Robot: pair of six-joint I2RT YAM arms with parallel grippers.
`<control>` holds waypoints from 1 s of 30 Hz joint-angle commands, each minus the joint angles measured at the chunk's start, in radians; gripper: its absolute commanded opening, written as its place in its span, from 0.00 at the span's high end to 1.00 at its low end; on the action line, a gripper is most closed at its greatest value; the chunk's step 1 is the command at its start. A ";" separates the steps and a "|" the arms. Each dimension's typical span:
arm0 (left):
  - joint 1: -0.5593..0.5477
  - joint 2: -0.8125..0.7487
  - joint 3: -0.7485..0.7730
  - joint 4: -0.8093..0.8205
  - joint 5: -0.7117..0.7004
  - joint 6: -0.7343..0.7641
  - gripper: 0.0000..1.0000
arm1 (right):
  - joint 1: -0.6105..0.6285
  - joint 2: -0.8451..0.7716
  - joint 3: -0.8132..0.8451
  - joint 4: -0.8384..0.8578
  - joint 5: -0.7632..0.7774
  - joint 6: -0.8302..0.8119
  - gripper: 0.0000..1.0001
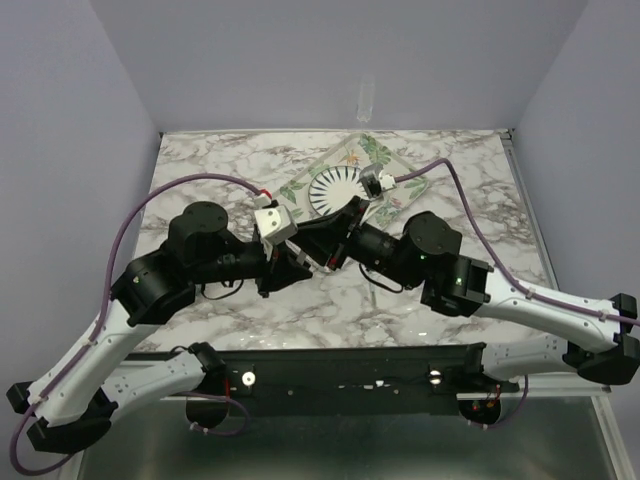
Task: Insert the pens into the pen caps
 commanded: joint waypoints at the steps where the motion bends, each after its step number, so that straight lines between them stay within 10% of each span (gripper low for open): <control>1: 0.017 -0.065 -0.160 0.498 -0.103 -0.008 1.00 | 0.023 0.012 0.075 -0.419 0.299 0.107 0.66; 7: 0.017 -0.167 -0.386 0.520 -0.092 -0.109 1.00 | -0.010 -0.006 0.335 -0.414 0.596 -0.060 0.40; 15: 0.017 -0.179 -0.622 0.595 -0.274 -0.320 1.00 | -0.011 -0.135 0.213 -0.498 0.617 -0.105 0.00; 30: 0.019 0.330 -0.696 0.599 -0.555 -0.868 0.96 | -0.011 -0.355 -0.140 -0.837 0.640 0.215 0.00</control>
